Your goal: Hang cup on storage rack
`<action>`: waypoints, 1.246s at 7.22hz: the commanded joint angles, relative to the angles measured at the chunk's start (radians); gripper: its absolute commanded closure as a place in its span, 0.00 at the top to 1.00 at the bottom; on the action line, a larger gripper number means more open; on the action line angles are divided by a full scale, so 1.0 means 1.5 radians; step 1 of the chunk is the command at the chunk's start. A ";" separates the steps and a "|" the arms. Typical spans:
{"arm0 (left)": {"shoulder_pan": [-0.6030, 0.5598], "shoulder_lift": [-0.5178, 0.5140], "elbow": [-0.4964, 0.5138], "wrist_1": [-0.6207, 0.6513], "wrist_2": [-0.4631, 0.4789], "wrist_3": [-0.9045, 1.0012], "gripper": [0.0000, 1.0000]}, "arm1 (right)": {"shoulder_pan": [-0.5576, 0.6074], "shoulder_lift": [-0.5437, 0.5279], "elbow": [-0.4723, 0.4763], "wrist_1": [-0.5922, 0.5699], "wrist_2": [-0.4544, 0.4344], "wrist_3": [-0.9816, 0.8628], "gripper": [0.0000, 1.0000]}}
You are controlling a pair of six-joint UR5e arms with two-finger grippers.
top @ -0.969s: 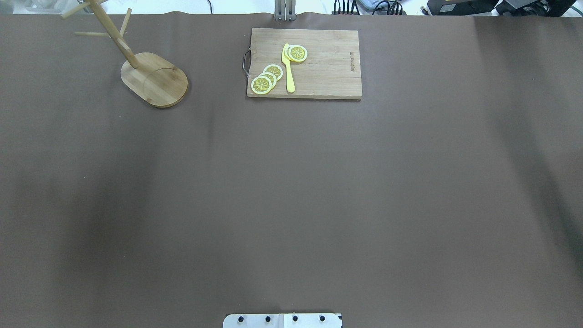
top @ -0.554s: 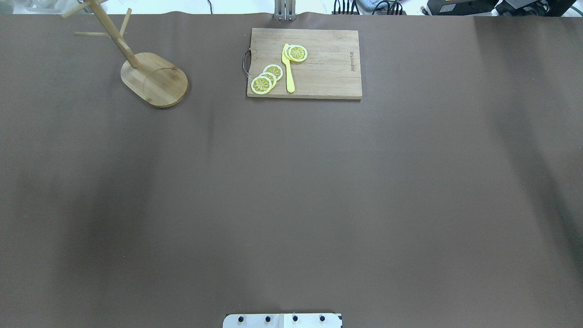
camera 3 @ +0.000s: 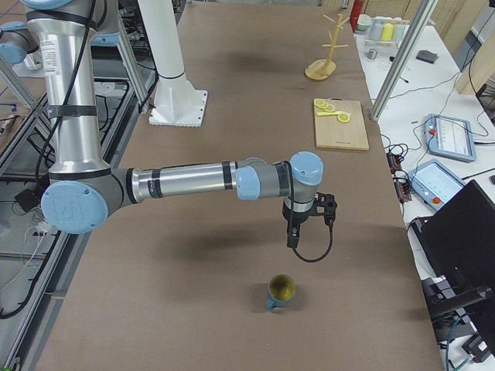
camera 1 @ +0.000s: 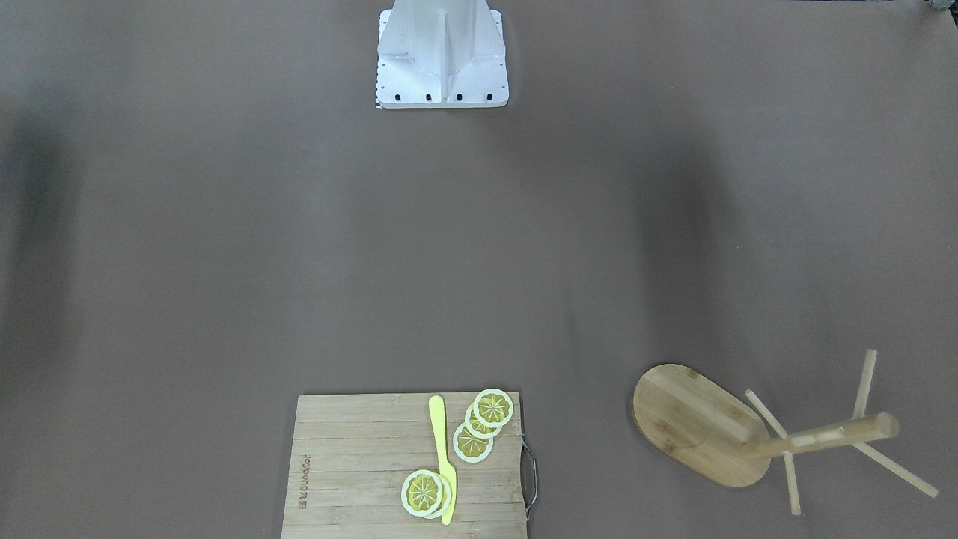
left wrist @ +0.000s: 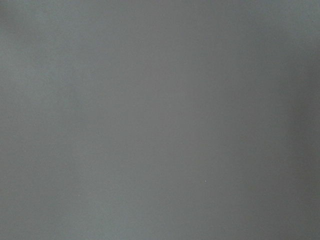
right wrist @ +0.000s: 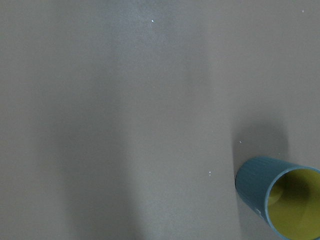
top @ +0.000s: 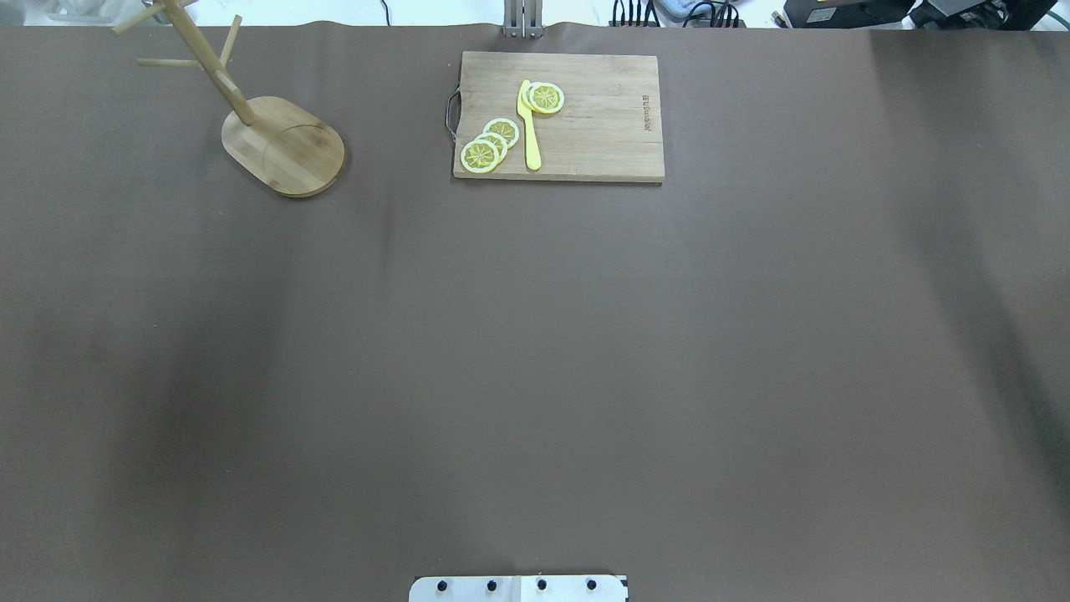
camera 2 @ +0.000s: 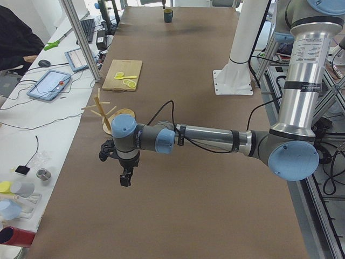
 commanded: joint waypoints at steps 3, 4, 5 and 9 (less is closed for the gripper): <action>0.002 -0.001 0.006 -0.025 0.060 0.007 0.99 | -0.001 0.001 0.000 0.000 0.000 0.000 1.00; 0.001 0.007 0.008 -0.041 0.060 0.007 0.99 | -0.002 0.001 0.000 0.000 0.000 0.000 1.00; 0.001 0.003 0.009 -0.039 0.053 0.007 0.99 | -0.002 0.001 -0.001 0.000 0.000 0.000 1.00; 0.001 -0.008 0.005 -0.028 0.041 -0.002 0.99 | -0.002 0.005 -0.022 0.000 -0.001 -0.118 1.00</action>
